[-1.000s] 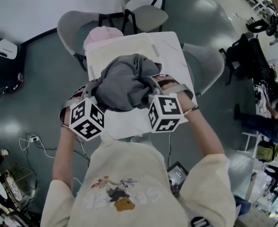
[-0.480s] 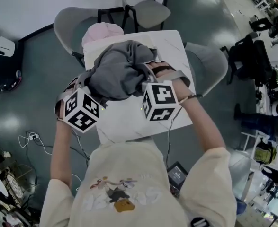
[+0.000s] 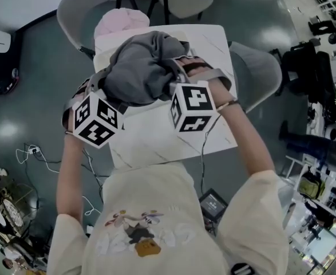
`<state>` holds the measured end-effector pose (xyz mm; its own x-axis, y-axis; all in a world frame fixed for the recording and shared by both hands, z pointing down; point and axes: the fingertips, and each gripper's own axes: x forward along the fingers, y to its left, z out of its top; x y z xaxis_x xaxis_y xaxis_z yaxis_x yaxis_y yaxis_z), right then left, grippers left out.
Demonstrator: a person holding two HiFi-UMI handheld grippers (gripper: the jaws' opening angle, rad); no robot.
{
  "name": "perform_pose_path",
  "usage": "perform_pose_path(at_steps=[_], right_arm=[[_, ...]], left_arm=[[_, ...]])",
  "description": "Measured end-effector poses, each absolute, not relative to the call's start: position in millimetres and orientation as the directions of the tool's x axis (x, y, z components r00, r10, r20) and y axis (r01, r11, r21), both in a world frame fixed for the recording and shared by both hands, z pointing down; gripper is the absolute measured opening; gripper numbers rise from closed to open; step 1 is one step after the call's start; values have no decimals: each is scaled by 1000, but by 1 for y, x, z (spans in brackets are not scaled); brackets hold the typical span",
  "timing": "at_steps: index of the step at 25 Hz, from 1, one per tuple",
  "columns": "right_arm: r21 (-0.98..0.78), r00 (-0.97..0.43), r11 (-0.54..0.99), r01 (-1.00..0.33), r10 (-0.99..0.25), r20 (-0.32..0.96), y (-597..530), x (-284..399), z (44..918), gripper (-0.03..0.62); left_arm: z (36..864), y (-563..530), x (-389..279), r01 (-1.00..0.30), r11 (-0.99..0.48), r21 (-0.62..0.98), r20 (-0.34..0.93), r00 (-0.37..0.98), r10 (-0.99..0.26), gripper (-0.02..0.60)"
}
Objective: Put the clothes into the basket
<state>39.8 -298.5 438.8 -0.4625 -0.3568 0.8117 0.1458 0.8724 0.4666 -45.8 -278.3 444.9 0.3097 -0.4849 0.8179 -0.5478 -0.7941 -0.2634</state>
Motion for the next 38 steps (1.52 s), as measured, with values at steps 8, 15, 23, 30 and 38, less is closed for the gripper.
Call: perform_pose_path(at_steps=[8,15,23,30,38], right_arm=[[387,-415,910,150,-297,860,-330,46,494,195],[296,-356,943,149,-228,906,-345,50,548,193],[185,-265,974,131,-146,953,-352,63,599,195],[138,-178,988,73,-123,976,-357,79,635,195],[131,-107,980,147,-116,988,-352,84,678,199]], left_arm=[[497,-310,-42,-576,-789,-214,849,290,-442,173],[547,-329,-38,-563,-801,-201,889,239,-391,175],[589,-341,-27,-542,-810,-226,915,167,-368,175],[620,-353,-11,-584,-785,-205,925,147,-350,175],[671,-351,-9,-624,-768,-147,966,76,-247,179]])
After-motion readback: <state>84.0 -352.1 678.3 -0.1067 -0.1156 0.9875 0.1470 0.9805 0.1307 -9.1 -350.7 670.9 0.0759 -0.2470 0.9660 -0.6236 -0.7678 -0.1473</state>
